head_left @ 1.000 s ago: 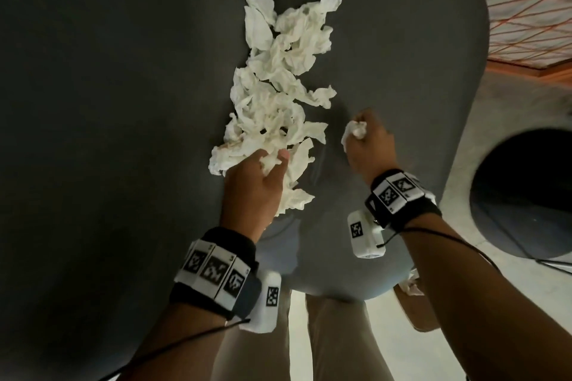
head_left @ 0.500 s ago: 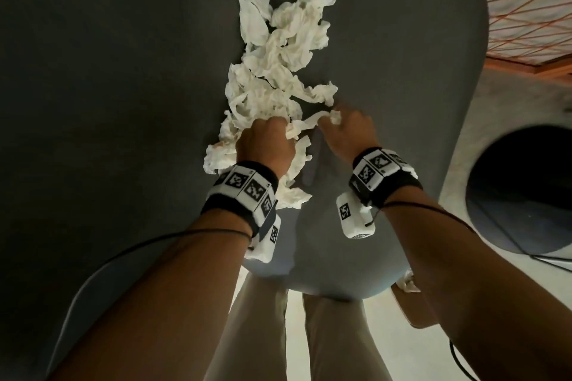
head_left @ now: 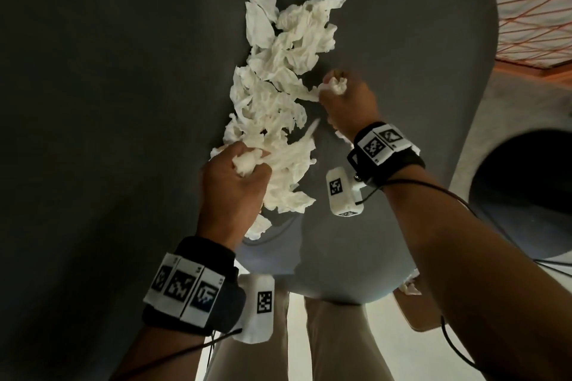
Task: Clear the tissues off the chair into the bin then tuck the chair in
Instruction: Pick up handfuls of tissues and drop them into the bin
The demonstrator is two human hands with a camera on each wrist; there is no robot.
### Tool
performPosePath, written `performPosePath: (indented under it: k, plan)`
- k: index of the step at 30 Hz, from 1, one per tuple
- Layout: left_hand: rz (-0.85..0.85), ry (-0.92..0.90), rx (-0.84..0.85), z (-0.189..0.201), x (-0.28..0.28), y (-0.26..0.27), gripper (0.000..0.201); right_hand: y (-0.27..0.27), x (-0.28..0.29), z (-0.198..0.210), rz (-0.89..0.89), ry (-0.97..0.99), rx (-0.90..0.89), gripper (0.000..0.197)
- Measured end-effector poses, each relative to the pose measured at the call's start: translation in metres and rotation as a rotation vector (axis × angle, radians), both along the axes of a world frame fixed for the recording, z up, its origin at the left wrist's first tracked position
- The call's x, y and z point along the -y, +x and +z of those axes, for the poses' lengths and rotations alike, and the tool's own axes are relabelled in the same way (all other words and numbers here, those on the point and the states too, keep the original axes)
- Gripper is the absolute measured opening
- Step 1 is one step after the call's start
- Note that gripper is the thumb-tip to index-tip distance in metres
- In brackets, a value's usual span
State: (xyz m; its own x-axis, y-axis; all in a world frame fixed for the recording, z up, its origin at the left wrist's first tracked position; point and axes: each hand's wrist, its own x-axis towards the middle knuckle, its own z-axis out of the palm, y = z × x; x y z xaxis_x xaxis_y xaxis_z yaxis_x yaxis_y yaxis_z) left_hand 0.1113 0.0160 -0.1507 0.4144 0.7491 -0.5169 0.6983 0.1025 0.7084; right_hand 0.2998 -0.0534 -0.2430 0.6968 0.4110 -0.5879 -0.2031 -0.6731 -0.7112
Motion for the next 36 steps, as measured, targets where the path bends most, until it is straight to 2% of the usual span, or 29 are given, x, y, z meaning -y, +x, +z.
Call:
performPosePath:
  k: [3, 5, 7, 9, 13, 17, 20, 23, 25, 27, 30, 33, 36]
  plan:
    - [-0.067, 0.120, 0.006, -0.004, -0.001, -0.004, 0.015, 0.003, 0.000, -0.006, 0.197, -0.114, 0.180, 0.035]
    - [-0.180, 0.157, -0.048, -0.008, 0.000, -0.001, 0.014, 0.005, 0.000, -0.010, 0.285, -0.164, 0.210, 0.040]
    - [-0.304, 0.114, -0.151, -0.012, 0.004, 0.007, 0.013, 0.006, 0.000, -0.011, 0.328, -0.202, 0.195, 0.035]
    - [-0.444, 0.098, -0.276, -0.023, 0.010, 0.017, 0.022, 0.007, 0.002, -0.012, 0.362, -0.245, 0.183, 0.026]
    - [-0.659, 0.123, -0.499, -0.054, 0.024, 0.039, 0.039, 0.008, 0.017, -0.007, 0.270, -0.244, 0.182, 0.018]
    - [-0.741, 0.140, -0.610, -0.064, 0.030, 0.053, 0.033, 0.007, 0.039, 0.009, 0.128, -0.228, 0.092, 0.027]
    - [-0.690, 0.093, -0.549, -0.053, 0.030, 0.052, 0.036, 0.004, 0.051, 0.016, 0.046, -0.219, 0.097, 0.037]
    - [-0.533, 0.062, -0.380, -0.029, 0.023, 0.041, 0.025, 0.001, 0.063, 0.012, -0.087, -0.225, 0.121, 0.035]
    - [-0.395, 0.018, -0.296, -0.014, 0.016, 0.028, 0.019, -0.001, 0.069, 0.009, -0.099, -0.198, 0.143, 0.026]
    - [-0.302, -0.023, -0.266, -0.003, 0.007, 0.010, 0.013, -0.004, 0.069, 0.010, -0.080, -0.158, 0.156, 0.013]
    - [-0.189, -0.041, -0.213, 0.010, -0.006, -0.014, 0.016, -0.013, 0.057, 0.016, -0.030, -0.084, 0.173, 0.011]
    - [-0.164, 0.025, -0.281, 0.022, -0.013, -0.033, 0.022, -0.027, 0.037, 0.023, 0.011, 0.033, 0.137, 0.024]
    - [-0.157, 0.101, -0.298, 0.031, -0.013, -0.047, 0.014, -0.043, 0.018, 0.031, 0.164, 0.066, 0.096, 0.012]
